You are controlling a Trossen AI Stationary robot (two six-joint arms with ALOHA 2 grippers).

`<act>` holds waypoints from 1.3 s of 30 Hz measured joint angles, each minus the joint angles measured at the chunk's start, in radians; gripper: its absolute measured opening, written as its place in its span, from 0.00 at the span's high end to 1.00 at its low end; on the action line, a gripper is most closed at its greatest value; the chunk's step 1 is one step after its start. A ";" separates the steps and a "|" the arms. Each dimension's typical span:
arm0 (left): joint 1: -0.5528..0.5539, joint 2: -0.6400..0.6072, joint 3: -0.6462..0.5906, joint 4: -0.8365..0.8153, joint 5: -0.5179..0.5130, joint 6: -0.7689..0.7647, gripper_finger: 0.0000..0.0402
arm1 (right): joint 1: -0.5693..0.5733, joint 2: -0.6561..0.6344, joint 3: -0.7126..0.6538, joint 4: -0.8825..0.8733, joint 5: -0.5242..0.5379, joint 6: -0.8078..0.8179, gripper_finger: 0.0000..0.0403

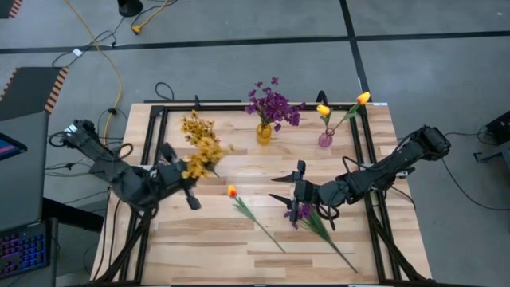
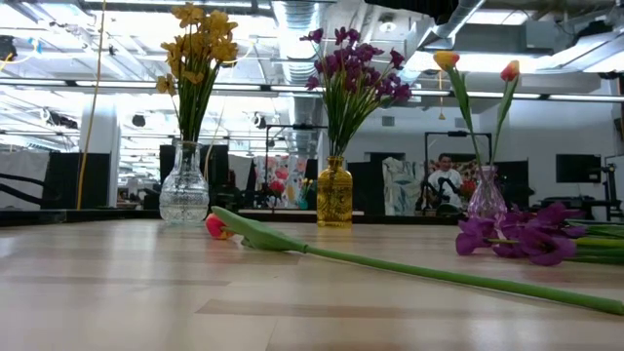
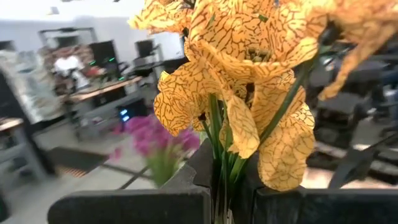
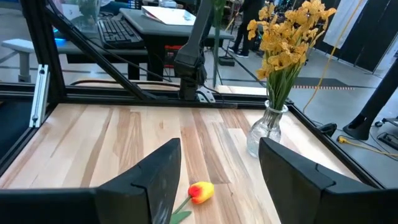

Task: Sort flowers into vase by color
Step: Put the yellow flowers into the transparent vase

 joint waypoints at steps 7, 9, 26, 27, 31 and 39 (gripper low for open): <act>-0.175 -0.063 0.000 -0.383 -0.342 -0.327 0.98 | 0.000 0.000 0.000 -0.010 0.000 0.000 0.39; -0.211 -0.080 0.000 -0.570 -0.345 -0.517 0.98 | 0.000 0.000 0.000 -0.010 0.000 0.000 0.39; -0.075 -0.223 0.000 -1.329 -0.351 -1.259 0.98 | 0.000 0.000 0.000 -0.037 0.000 0.000 0.39; -0.069 -0.237 0.000 -1.351 -0.351 -1.266 0.98 | 0.000 0.000 0.000 -0.037 0.000 0.000 0.39; -0.041 -0.287 0.000 -1.450 -0.350 -1.307 0.98 | 0.000 0.000 0.000 -0.037 0.000 0.000 0.39; 0.040 -0.341 0.000 -1.643 -0.348 -1.450 0.98 | 0.000 0.000 0.000 -0.037 0.001 0.000 0.39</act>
